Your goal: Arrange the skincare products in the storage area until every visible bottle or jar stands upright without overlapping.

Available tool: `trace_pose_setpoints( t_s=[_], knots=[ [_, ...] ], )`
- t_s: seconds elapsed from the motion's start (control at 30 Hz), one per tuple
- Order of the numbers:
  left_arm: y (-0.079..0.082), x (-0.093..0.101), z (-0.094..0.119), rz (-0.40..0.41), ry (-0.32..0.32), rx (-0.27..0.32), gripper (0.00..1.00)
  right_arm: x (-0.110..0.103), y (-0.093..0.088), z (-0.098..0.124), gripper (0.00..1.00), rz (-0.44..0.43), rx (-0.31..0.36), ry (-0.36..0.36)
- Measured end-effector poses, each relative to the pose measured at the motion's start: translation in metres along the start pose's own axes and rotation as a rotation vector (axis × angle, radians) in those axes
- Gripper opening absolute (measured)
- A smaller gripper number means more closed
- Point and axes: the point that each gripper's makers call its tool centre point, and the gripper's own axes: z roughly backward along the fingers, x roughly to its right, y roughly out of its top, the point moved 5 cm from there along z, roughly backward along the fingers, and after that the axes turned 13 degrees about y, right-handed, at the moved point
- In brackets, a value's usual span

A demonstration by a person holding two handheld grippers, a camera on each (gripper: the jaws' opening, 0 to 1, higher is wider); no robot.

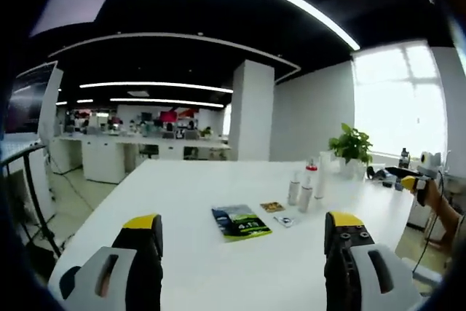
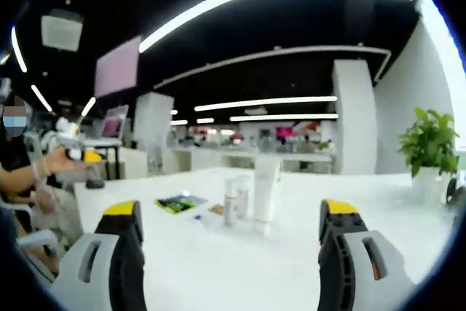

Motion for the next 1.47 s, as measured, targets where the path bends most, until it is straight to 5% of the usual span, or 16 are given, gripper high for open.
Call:
trace_pose_setpoints(
  t_s=[0.17, 0.4, 0.87, 1.07, 1.47],
  knots=[
    [-0.015, -0.011, 0.005, 0.028, 0.012, -0.009, 0.95, 0.001, -0.013, 0.005, 1.0, -0.102, -0.001, -0.006],
    [-0.023, -0.019, 0.011, 0.039, 0.055, -0.005, 0.95, -0.002, -0.029, 0.014, 0.99, -0.109, -0.069, -0.024],
    [-0.028, -0.008, 0.014, 0.04, 0.035, 0.0, 0.94, -0.01, -0.034, 0.023, 0.99, -0.12, -0.117, -0.06],
    [-0.029, -0.006, 0.014, 0.057, 0.025, -0.002, 0.94, -0.01, -0.036, 0.026, 1.0, -0.063, -0.17, -0.09],
    [-0.029, -0.004, 0.013, 0.036, 0.025, -0.011, 0.94, -0.01, -0.034, 0.028, 1.0, -0.091, -0.144, -0.098]
  ],
)
